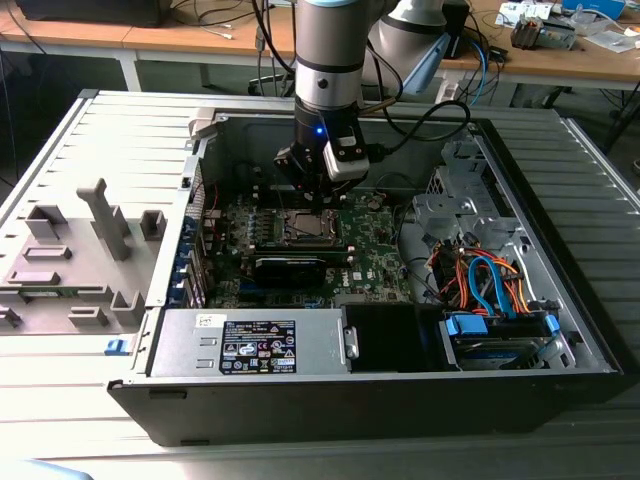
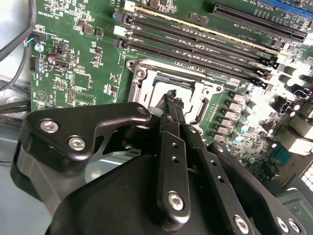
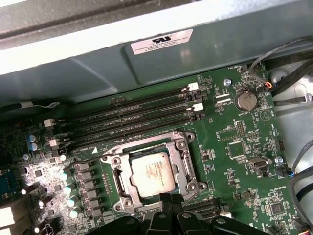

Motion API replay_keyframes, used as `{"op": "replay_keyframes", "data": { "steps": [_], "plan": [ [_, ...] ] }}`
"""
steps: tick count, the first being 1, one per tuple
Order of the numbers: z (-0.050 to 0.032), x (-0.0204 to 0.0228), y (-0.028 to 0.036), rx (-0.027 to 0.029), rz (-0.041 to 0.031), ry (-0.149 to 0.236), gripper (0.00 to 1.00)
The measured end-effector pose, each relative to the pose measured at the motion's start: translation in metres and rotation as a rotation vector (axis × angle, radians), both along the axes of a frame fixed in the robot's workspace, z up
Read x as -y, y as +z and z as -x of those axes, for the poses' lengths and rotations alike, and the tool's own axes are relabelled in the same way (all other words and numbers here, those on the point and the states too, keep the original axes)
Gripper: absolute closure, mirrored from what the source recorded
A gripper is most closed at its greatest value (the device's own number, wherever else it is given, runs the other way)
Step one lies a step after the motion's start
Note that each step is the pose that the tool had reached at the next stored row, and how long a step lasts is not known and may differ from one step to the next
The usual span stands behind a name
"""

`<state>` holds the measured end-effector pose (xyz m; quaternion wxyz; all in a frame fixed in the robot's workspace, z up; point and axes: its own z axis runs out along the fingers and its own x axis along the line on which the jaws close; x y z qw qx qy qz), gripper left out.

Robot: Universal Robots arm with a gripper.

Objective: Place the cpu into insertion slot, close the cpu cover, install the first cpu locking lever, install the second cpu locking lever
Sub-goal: 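Install the first cpu locking lever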

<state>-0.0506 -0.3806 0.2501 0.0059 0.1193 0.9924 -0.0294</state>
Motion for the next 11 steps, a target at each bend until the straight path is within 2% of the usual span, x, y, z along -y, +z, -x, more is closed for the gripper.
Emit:
{"op": "replay_keyframes", "data": {
  "steps": [11],
  "plan": [
    [0.0,0.0,0.0,0.0,0.0,0.015,0.89]
  ]
}}
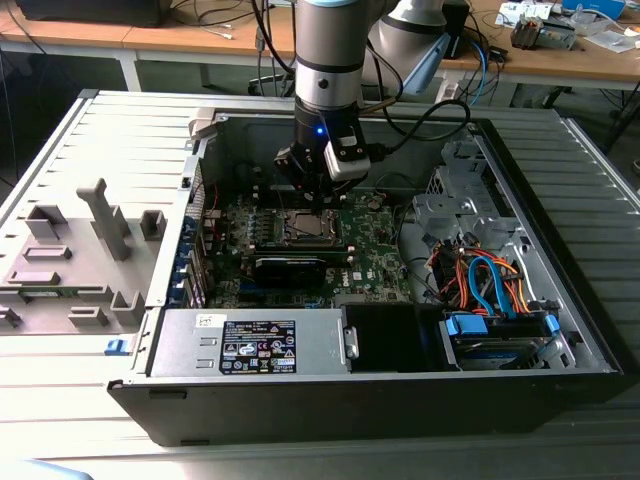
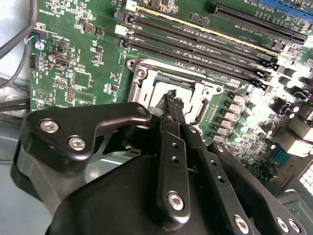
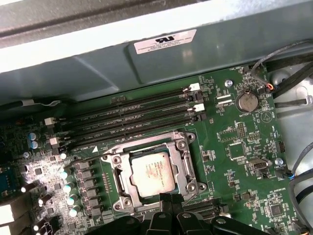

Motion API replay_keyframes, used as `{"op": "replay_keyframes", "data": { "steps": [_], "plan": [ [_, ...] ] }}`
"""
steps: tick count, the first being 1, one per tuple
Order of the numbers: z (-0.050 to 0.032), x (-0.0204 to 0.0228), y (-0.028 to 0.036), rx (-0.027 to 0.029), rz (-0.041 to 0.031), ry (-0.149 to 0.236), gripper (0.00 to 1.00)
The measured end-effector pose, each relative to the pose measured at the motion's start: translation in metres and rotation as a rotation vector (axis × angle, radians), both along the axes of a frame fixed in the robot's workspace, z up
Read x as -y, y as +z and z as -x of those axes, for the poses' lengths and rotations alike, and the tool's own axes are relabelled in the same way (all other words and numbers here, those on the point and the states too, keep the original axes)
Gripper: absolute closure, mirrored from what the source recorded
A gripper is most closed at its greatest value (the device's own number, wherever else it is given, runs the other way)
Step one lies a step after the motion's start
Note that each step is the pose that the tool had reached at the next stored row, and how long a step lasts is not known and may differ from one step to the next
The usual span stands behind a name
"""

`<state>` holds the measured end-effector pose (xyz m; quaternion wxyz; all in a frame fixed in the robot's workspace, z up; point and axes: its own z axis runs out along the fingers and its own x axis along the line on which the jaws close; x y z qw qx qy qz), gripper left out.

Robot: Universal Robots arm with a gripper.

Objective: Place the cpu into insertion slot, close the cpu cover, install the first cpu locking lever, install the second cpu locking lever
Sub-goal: 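Install the first cpu locking lever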

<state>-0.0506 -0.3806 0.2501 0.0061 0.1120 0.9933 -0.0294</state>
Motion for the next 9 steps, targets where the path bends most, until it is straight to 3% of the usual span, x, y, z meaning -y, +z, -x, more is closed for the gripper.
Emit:
{"op": "replay_keyframes", "data": {
  "steps": [9],
  "plan": [
    [0.0,0.0,0.0,0.0,0.0,0.01,0.89]
  ]
}}
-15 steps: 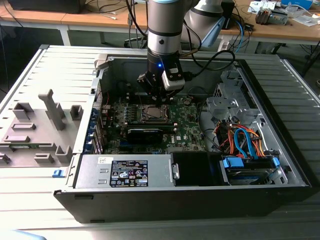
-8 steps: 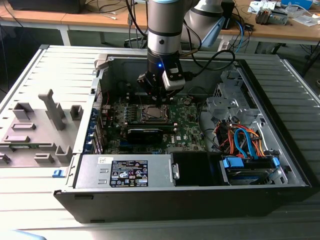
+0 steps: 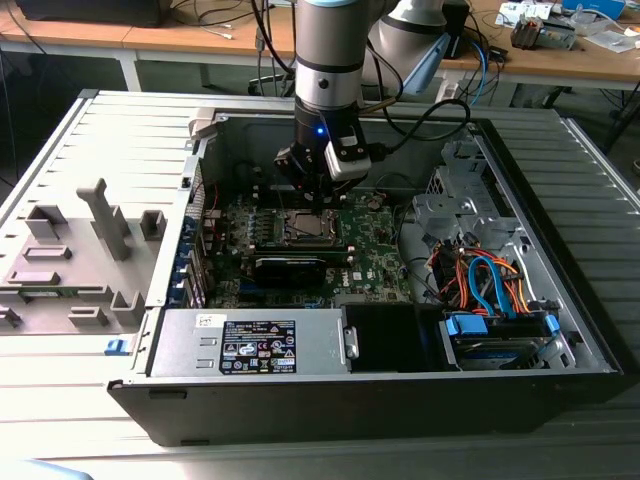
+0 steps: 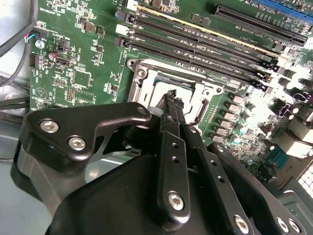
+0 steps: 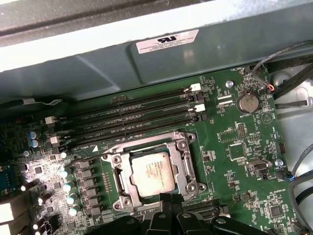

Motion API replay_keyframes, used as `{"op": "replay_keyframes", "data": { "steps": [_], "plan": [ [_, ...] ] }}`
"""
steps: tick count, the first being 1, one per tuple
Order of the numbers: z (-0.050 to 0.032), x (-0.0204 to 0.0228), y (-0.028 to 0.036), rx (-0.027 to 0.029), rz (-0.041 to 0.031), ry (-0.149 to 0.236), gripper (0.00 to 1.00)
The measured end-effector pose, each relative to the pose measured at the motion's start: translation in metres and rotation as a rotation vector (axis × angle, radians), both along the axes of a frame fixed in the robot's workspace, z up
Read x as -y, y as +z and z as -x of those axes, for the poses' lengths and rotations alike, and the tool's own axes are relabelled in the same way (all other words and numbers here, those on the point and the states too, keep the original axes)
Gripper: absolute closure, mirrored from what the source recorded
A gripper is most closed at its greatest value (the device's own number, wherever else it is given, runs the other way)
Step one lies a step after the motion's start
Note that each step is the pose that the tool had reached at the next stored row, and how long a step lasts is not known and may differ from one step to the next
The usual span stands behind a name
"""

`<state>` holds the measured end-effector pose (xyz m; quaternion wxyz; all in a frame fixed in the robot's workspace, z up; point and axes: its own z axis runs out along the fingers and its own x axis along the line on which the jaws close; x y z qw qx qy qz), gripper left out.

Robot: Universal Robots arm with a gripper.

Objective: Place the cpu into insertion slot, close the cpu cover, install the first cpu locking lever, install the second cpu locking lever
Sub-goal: 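Install the first cpu locking lever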

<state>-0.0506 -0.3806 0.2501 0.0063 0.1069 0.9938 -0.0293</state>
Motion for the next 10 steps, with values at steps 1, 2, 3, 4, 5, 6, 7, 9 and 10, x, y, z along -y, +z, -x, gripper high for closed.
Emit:
{"op": "replay_keyframes", "data": {
  "steps": [1,2,3,4,5,6,7,9,10],
  "plan": [
    [0.0,0.0,0.0,0.0,0.0001,0.001,0.89],
    [0.0,0.0,0.0,0.0,0.0,0.002,0.89],
    [0.0,0.0,0.0,0.0,0.0001,0.004,0.89],
    [0.0,0.0,0.0,0.0,0.0,0.005,0.89],
    [0.0,0.0,0.0,0.0,0.0,0.007,0.89],
    [0.0,0.0,0.0,0.0,-0.0003,0.009,0.89],
    [0.0001,0.0001,0.0002,-0.0001,-0.0023,0.01,0.89],
    [0.0,0.0,0.0001,0.0,-0.0174,0.018,0.89],
    [0.0,0.0,0.0,0.0002,-0.0343,0.024,0.89]
  ]
}}
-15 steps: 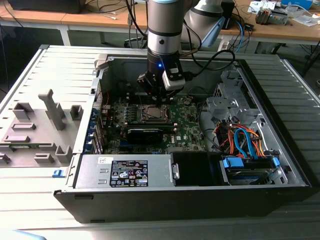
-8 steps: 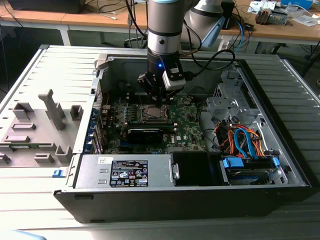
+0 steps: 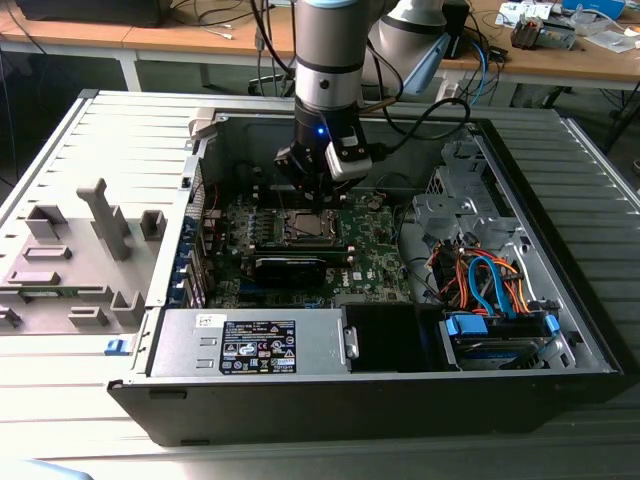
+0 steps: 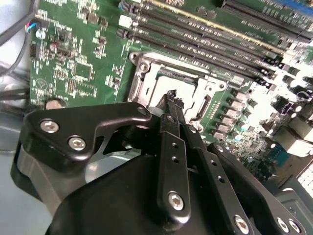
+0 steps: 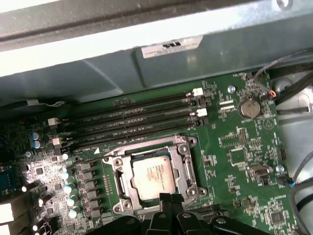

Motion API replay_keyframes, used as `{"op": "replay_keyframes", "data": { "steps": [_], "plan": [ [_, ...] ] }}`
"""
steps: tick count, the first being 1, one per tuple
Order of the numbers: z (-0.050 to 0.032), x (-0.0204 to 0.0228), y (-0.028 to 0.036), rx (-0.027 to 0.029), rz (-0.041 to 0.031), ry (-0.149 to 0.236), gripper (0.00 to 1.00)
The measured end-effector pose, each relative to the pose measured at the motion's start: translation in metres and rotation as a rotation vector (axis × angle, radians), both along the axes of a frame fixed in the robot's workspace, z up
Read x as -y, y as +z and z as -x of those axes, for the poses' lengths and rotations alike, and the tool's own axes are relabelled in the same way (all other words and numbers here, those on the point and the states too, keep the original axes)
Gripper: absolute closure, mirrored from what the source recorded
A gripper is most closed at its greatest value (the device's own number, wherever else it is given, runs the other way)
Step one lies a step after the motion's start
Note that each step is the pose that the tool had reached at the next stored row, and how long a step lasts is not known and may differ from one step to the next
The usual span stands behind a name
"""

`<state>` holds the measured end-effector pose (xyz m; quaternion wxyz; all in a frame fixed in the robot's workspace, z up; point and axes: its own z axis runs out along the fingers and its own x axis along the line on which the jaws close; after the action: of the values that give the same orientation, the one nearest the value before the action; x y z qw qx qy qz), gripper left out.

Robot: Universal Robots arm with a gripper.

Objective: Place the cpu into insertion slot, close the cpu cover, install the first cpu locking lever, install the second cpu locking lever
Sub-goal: 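Install the first cpu locking lever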

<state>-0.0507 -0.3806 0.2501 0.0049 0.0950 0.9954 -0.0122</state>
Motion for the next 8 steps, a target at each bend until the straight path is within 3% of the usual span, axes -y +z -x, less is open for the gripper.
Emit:
{"op": "replay_keyframes", "data": {
  "steps": [1,8],
  "plan": [
    [0.0,0.0,0.0,0.0,-0.012,0.01,0.89],
    [-0.0001,0.0,-0.0001,-0.001,-0.0134,0.156,0.89]
  ]
}}
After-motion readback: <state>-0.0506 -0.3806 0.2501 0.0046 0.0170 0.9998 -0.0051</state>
